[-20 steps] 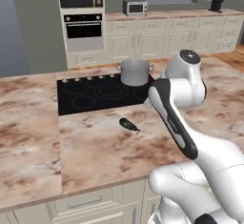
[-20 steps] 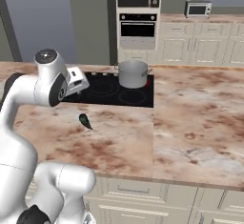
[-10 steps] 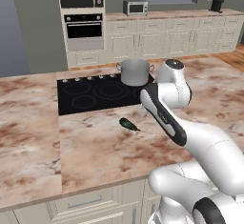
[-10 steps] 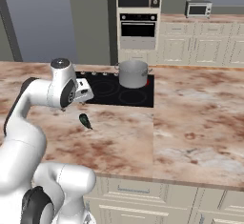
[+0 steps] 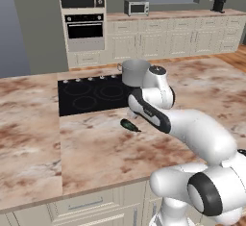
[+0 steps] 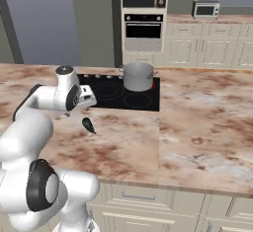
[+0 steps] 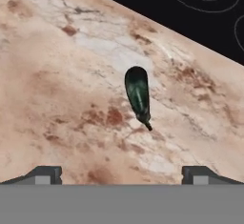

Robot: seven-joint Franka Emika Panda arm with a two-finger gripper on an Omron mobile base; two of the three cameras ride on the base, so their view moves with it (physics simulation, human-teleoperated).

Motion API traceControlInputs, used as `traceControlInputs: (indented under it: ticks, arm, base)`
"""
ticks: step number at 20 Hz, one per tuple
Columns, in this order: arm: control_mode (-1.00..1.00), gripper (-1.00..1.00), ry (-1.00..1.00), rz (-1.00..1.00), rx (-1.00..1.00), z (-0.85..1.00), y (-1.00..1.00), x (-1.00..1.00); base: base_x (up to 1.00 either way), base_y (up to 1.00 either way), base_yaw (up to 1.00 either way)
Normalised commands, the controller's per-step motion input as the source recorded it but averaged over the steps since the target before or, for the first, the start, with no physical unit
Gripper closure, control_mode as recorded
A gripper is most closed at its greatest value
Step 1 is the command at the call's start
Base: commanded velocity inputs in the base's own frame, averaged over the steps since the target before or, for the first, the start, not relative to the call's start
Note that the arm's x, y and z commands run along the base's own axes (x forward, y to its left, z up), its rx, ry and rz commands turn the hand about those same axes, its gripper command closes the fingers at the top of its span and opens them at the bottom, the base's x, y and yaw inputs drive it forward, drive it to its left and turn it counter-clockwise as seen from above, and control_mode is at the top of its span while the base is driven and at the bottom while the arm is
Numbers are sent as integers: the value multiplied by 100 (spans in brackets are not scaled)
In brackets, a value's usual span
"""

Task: Turn on the burner for the pot on the stove. Wait thirty seconds for the pot to heat up. Then add the eggplant to the pot.

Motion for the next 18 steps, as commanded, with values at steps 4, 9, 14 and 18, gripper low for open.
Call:
traceControlInputs:
  ticks: [4, 9, 14, 18]
  arm:
    - [-100, -100, 5, -3, -4, -37, 10, 48]
    - [-100, -100, 3, 0, 0, -43, 0, 43]
    - [-100, -100, 3, 0, 0, -50, 0, 43]
    - [-100, -100, 0, 0, 0, -42, 0, 42]
  base:
    - [0, 0, 0]
    - [0, 0, 0]
    - [0, 0, 0]
    - [0, 0, 0]
